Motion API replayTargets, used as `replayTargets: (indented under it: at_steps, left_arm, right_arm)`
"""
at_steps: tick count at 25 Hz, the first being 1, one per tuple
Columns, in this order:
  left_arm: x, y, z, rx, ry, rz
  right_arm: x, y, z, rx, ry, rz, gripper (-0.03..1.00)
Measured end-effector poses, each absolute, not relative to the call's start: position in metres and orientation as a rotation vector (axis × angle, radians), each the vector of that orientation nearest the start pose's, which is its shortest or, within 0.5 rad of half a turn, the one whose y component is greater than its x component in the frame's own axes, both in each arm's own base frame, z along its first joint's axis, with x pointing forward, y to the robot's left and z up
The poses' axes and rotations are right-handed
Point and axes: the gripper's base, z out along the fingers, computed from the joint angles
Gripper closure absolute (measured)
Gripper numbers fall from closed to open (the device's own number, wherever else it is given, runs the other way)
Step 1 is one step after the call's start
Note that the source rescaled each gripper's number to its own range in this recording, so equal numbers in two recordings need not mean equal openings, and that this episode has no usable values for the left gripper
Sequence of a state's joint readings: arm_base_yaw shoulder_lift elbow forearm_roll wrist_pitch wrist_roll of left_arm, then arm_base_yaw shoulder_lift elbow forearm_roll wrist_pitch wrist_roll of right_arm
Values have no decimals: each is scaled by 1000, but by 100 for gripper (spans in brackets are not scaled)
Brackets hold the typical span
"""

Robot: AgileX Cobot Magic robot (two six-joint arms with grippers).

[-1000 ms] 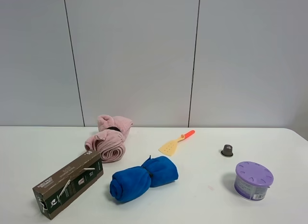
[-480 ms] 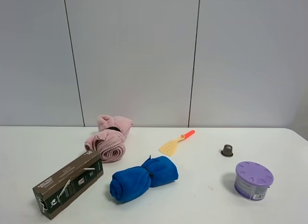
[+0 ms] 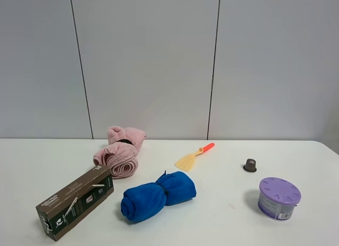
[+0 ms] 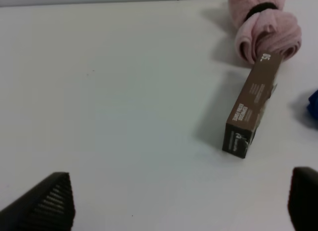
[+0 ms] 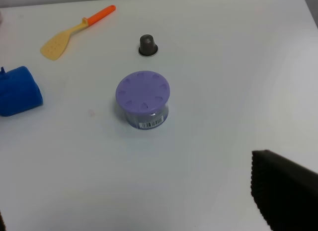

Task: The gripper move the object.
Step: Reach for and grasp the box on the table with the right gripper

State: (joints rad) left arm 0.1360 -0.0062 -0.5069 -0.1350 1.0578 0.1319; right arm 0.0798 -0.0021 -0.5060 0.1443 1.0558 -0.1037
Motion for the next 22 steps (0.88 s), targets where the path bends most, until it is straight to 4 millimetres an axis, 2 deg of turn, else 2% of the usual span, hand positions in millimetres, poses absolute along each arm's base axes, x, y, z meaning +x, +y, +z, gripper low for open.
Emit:
replayTargets:
  at_steps: [8, 12, 14, 15, 18, 22]
  left_arm:
    - [-5, -12, 280, 3, 2021, 9]
    - [-5, -12, 280, 3, 2021, 9]
    - [-5, -12, 280, 3, 2021, 9]
    - [-5, -12, 280, 3, 2021, 9]
    - [-5, -12, 280, 3, 2021, 9]
    - [-5, -12, 280, 3, 2021, 9]
  right_arm:
    - [-7, 15, 281, -191, 2016, 215, -3]
    - [0, 19, 282, -193, 2075, 280, -3]
    - [11, 22, 288, -190, 2139, 313, -3]
    - [25, 24, 297, -185, 2200, 329, -3]
    - [54, 26, 308, -174, 2315, 337, -3]
    - [102, 30, 325, -161, 2448, 345, -3]
